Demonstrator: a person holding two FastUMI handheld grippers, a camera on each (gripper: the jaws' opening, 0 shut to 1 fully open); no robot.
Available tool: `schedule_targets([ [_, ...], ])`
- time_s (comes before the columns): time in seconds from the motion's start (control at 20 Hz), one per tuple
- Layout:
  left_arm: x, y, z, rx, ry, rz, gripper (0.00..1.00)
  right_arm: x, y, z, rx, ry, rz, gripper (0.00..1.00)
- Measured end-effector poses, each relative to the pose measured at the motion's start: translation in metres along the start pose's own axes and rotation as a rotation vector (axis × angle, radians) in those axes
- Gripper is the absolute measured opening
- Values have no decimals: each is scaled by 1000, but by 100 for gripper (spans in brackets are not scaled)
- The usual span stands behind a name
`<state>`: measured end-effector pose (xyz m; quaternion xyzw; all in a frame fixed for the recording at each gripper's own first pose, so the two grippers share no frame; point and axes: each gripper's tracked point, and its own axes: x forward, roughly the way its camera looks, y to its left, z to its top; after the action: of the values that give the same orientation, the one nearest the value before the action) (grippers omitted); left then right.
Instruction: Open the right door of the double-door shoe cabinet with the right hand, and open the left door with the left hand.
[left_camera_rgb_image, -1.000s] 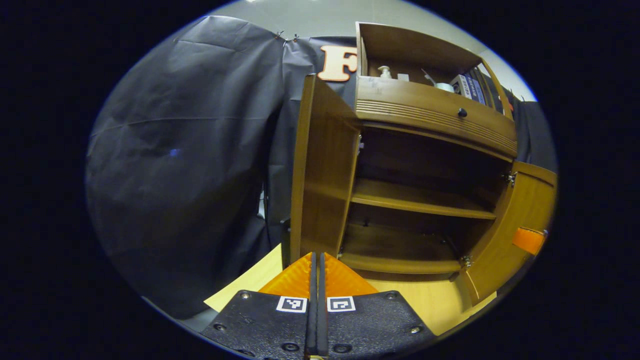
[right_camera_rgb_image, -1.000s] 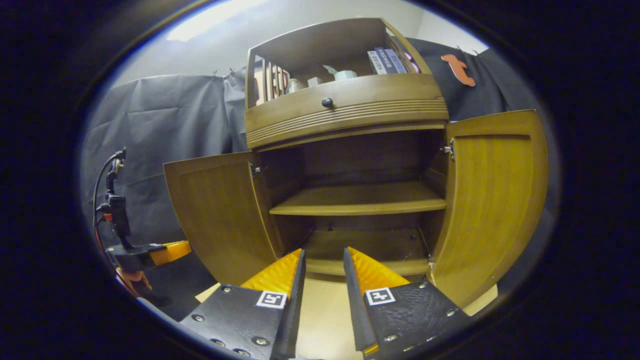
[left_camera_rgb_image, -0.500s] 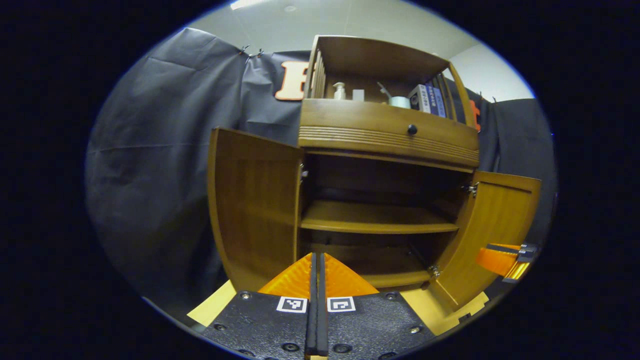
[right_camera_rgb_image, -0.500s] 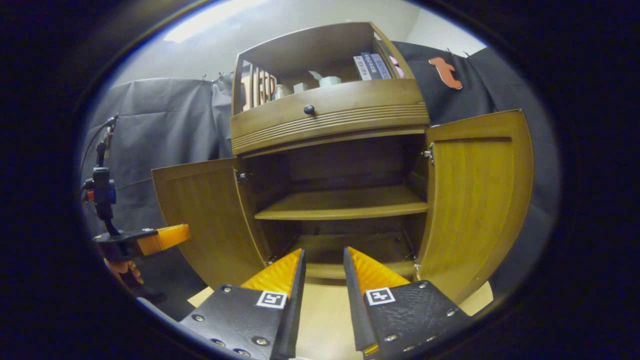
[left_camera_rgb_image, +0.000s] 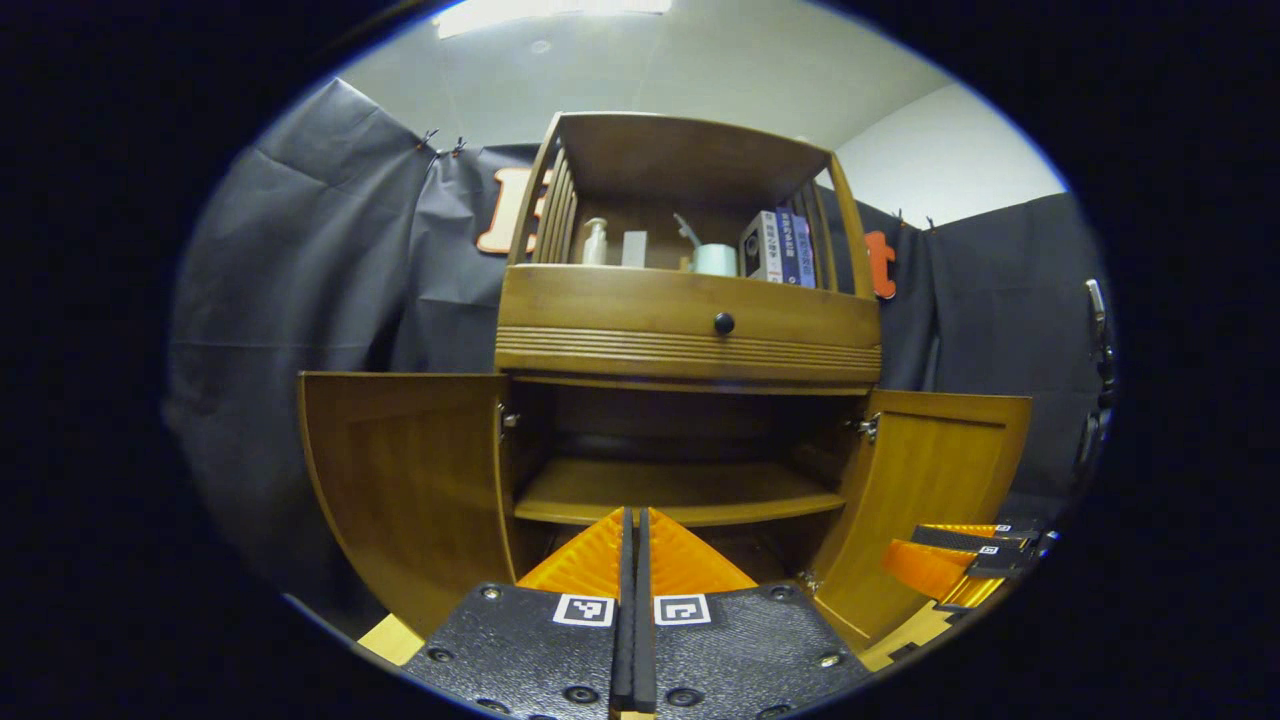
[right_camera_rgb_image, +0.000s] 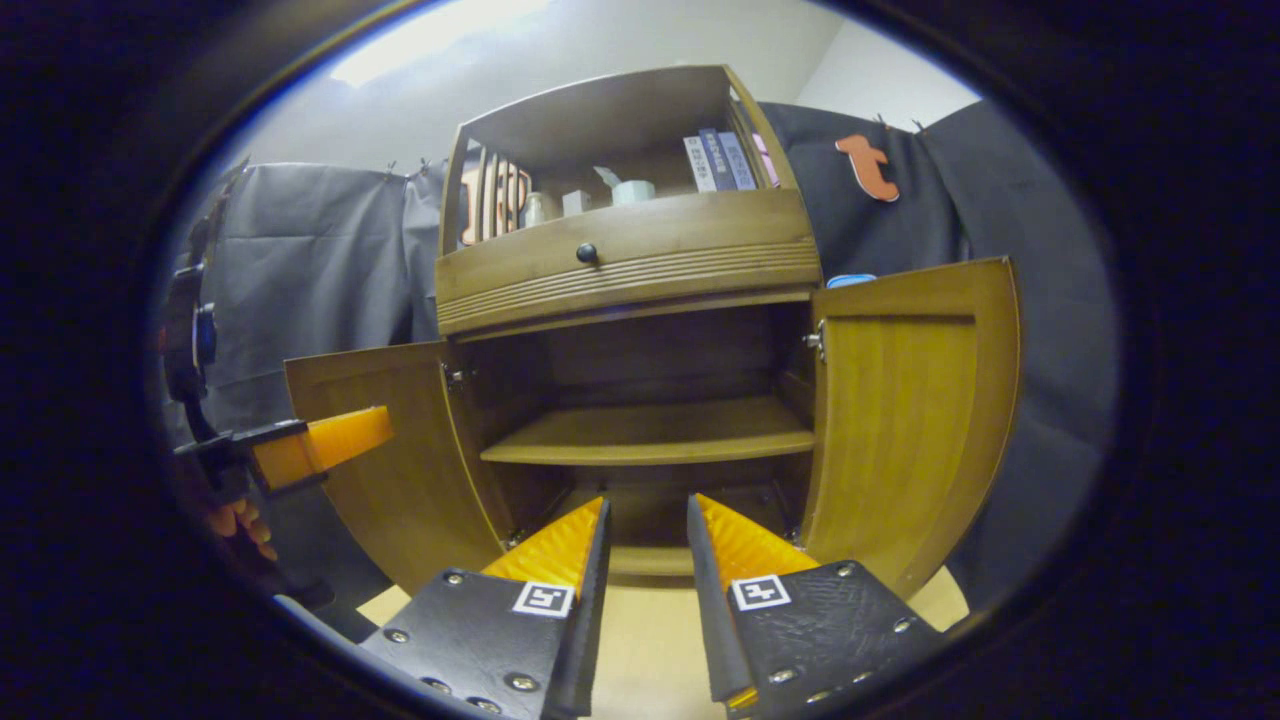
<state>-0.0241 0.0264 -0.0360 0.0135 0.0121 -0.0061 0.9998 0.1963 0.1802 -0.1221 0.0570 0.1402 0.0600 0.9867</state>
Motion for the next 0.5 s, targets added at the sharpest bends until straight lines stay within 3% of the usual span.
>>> schedule_targets([
  [0.25, 3, -21, 27, 20, -46, -28, 1, -7, 2, 42, -24, -92, -4, 44],
  [0.3, 3, -24, 29, 19, -50, -31, 0, -7, 3, 50, -24, -106, -2, 36],
  [0.5, 2, -34, 41, 19, -72, -39, 0, -9, 5, 71, -44, -160, -6, 36],
])
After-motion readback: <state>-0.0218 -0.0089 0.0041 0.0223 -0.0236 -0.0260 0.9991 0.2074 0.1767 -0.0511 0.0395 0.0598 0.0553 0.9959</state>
